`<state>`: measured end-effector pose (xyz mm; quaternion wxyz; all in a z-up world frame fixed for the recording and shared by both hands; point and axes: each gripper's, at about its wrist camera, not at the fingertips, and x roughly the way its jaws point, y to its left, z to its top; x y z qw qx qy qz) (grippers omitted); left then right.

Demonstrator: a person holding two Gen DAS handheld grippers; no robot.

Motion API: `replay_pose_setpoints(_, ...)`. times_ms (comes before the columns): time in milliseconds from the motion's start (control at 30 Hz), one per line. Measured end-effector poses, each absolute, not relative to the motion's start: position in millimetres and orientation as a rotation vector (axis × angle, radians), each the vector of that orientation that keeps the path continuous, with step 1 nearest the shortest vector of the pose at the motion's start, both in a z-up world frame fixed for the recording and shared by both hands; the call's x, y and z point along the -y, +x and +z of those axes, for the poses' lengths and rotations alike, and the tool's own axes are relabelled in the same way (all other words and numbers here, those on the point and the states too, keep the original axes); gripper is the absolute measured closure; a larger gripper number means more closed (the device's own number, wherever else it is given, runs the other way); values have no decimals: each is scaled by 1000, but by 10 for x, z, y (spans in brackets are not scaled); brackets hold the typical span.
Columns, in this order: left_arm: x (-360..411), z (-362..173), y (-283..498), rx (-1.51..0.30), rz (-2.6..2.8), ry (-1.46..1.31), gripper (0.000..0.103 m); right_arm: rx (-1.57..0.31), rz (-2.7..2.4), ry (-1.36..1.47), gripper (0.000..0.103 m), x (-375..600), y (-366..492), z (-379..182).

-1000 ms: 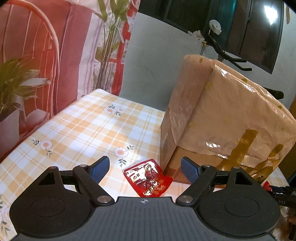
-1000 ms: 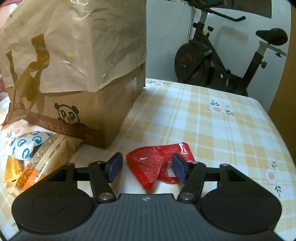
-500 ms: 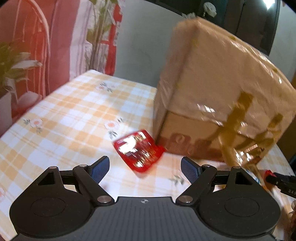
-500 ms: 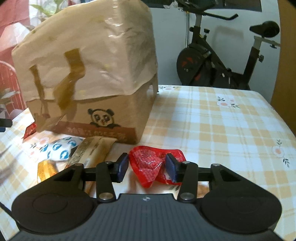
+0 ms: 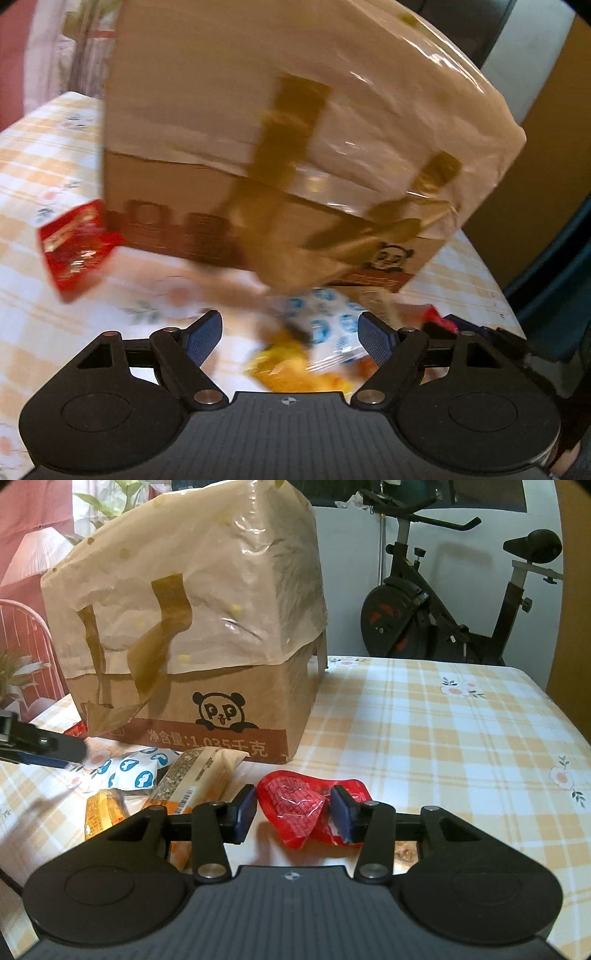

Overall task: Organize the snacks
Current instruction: 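Grasp the blue-white pack with the left tool while the right tool holds the red pack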

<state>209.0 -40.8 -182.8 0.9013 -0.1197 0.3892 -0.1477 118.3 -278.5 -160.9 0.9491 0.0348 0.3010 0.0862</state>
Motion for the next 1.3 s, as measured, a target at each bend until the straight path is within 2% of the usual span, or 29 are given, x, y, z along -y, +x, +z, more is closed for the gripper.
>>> replay_pose_setpoints(433, 836, -2094, 2334, -857, -253, -211, 18, -595, 207, 74, 56, 2792, 1166, -1611)
replay_pose_setpoints(500, 816, -2111, 2298, -846, -266, -211, 22, -595, 212, 72, 56, 2785, 1164, -1609)
replay_pose_setpoints(567, 829, -2114, 2282, -822, -283, -209, 38, -594, 214, 72, 56, 2785, 1163, -1609)
replay_pose_setpoints(667, 788, -2090, 2185, -800, -294, -167, 49, -591, 215, 78, 56, 2801, 1161, -1608)
replay_pose_setpoints(1033, 347, -1998, 1751, -762, -223, -134, 50, -586, 213, 83, 56, 2800, 1148, -1601)
replay_pose_setpoints(1300, 212, -1970, 1708, -753, -204, -165, 50, -581, 211, 82, 56, 2798, 1132, -1593)
